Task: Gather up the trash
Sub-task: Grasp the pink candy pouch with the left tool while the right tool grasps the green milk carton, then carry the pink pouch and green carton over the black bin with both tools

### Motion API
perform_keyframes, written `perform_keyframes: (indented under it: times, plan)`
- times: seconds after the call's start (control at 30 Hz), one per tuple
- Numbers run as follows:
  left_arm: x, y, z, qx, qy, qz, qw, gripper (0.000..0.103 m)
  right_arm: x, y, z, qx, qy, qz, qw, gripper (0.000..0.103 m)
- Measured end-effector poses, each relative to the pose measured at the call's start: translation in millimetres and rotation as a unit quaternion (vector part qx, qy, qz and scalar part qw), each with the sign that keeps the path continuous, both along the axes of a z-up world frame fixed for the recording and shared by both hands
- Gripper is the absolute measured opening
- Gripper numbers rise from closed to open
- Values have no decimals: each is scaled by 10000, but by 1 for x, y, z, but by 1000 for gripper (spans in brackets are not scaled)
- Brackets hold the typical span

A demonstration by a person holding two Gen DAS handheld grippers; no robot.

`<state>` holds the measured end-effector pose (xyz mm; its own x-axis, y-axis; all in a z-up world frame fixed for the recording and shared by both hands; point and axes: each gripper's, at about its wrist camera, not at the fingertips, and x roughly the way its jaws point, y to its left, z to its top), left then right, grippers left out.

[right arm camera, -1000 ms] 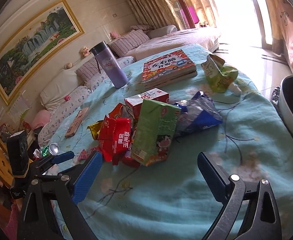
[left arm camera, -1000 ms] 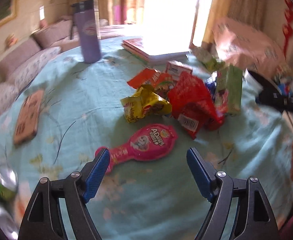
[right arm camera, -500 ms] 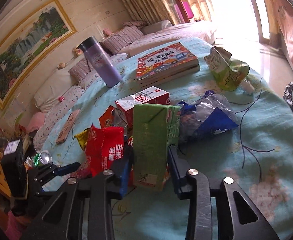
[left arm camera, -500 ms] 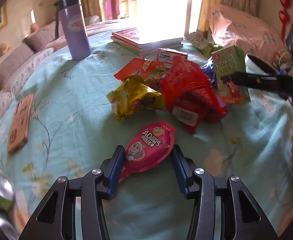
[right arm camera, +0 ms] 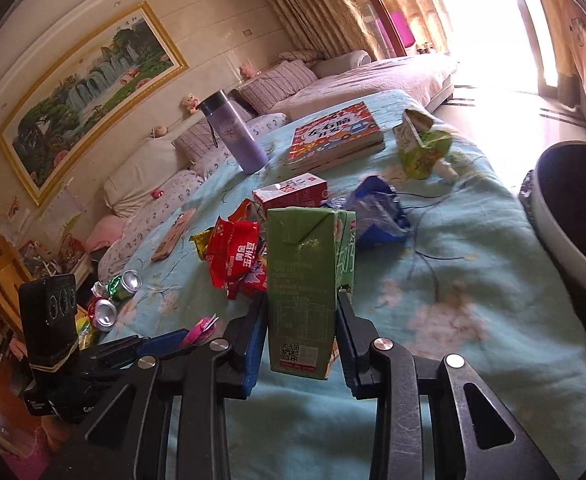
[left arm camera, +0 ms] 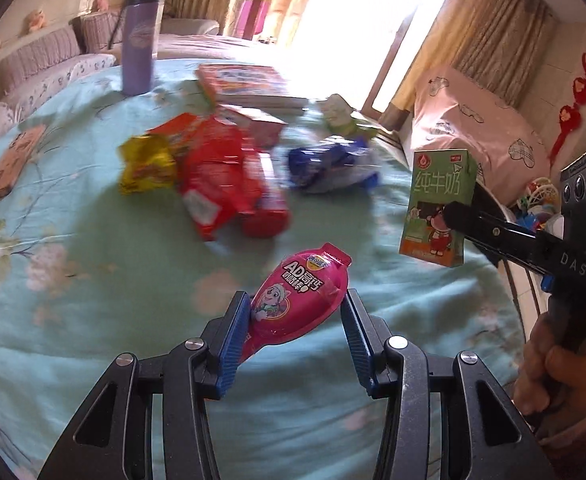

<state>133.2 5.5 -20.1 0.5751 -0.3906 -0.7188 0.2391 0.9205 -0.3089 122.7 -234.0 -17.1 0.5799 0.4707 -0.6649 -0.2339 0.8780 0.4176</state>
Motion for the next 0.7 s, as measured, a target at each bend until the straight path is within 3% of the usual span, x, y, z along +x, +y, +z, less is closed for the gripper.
perform_keyframes:
  times: [0.37,0.7]
  plan:
    - [-6,-71,14,190,-101,-498,9985,45,-27,-71,6,139,-64,-516,9985,33]
    - [12,-121,23,274,-232,-807,9961,44,-30,-116,14,105,-222,-966,9950,33]
